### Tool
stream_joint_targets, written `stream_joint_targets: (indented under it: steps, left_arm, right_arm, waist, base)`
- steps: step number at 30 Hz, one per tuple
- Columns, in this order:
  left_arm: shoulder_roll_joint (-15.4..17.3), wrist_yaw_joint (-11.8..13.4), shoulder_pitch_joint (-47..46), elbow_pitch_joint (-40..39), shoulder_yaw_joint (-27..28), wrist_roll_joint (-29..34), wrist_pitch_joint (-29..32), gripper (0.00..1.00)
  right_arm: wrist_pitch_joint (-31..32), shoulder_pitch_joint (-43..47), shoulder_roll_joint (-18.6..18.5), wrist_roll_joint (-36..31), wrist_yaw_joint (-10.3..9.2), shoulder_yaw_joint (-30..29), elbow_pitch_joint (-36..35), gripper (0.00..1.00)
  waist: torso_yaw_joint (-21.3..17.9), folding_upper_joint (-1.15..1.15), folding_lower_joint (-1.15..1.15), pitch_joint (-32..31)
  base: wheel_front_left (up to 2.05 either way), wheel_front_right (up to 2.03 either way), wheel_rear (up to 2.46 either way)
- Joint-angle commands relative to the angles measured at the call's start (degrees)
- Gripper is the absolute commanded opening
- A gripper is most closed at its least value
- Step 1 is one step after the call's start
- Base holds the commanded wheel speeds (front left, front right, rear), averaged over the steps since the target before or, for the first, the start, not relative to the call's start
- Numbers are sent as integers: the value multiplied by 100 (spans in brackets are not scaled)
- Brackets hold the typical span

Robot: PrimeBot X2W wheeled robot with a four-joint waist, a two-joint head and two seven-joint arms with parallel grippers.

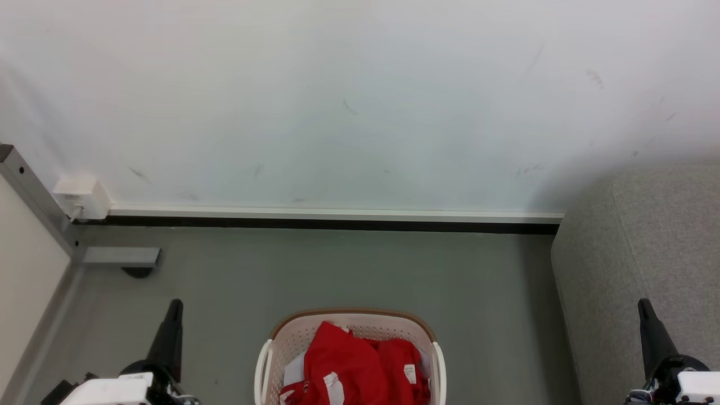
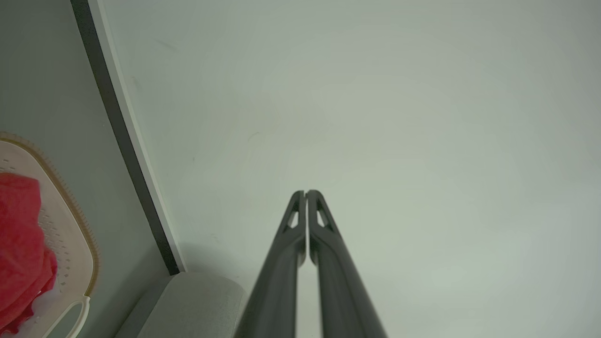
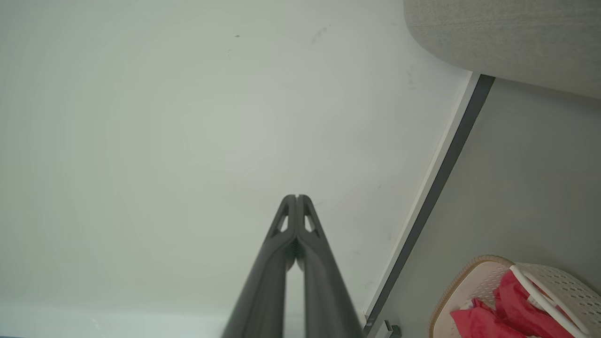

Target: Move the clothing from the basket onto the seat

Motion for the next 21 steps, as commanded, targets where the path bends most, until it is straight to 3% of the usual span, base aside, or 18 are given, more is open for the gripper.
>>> stream_joint_targets:
  steps: [1, 21]
  left_arm:
    - [41, -13, -38, -15, 12, -80, 17, 0]
    - [41, -13, -38, -15, 12, -80, 17, 0]
  right_arm:
    - [14, -77, -40, 12, -13, -18, 16, 0]
    - [14, -77, -40, 12, -13, -18, 16, 0]
  waist:
    - [0, 0, 0, 0]
    - [0, 0, 0, 0]
  base:
    - [0, 0, 0]
    - [0, 0, 0]
